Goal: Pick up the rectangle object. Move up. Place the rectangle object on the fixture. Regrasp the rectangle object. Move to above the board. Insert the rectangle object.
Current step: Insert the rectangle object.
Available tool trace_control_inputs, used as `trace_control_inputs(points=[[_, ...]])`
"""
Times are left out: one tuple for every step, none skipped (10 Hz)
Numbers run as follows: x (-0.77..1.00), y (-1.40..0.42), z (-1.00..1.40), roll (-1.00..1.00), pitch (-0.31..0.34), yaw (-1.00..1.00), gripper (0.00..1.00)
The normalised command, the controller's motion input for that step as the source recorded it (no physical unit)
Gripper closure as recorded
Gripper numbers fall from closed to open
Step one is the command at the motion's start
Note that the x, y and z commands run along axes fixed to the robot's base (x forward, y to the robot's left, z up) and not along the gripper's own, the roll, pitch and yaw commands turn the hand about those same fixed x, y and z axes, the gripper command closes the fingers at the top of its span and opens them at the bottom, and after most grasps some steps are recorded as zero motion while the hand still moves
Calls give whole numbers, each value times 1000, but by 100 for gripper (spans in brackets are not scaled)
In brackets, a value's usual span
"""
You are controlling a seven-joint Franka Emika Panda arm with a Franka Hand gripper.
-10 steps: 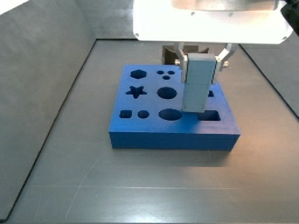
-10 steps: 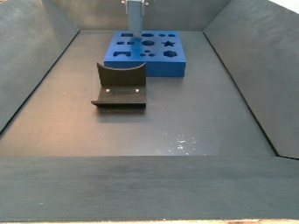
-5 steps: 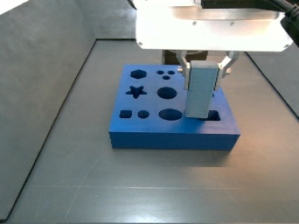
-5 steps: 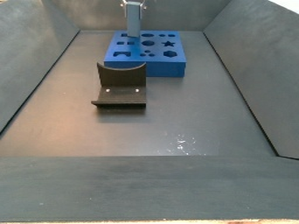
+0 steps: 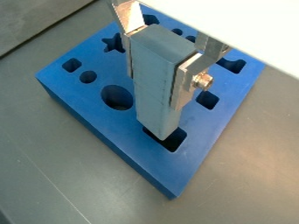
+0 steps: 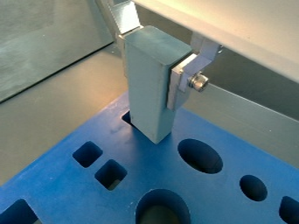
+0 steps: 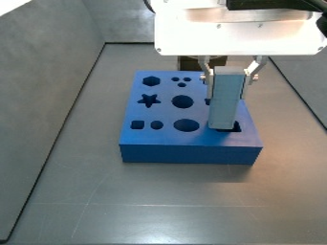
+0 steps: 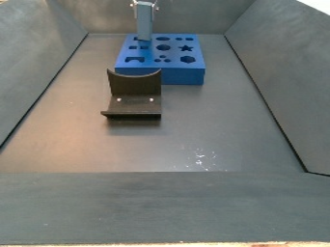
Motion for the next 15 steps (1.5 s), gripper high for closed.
trace_control_inputs(points=[[103, -126, -406, 334, -220, 160, 100], [120, -123, -469, 323, -254, 174, 100], [129, -131, -460, 286, -231, 171, 100], [3, -203, -354, 146, -106, 51, 100], [0, -126, -234, 0, 0, 0, 100], [17, -40, -274, 0, 0, 0, 100], [14, 0, -329, 0, 0, 9, 100], [23, 0, -369, -6, 0, 29, 100], [34, 0, -337, 0, 0, 54, 100], [0, 0, -331, 0, -103, 114, 100], [74, 0, -337, 46, -146, 143, 100], [240, 0, -334, 37, -86, 134, 100], [320, 0, -254, 80, 0, 103, 100], [309, 34, -217, 103, 0, 111, 100], [269, 60, -191, 114, 0, 103, 100]])
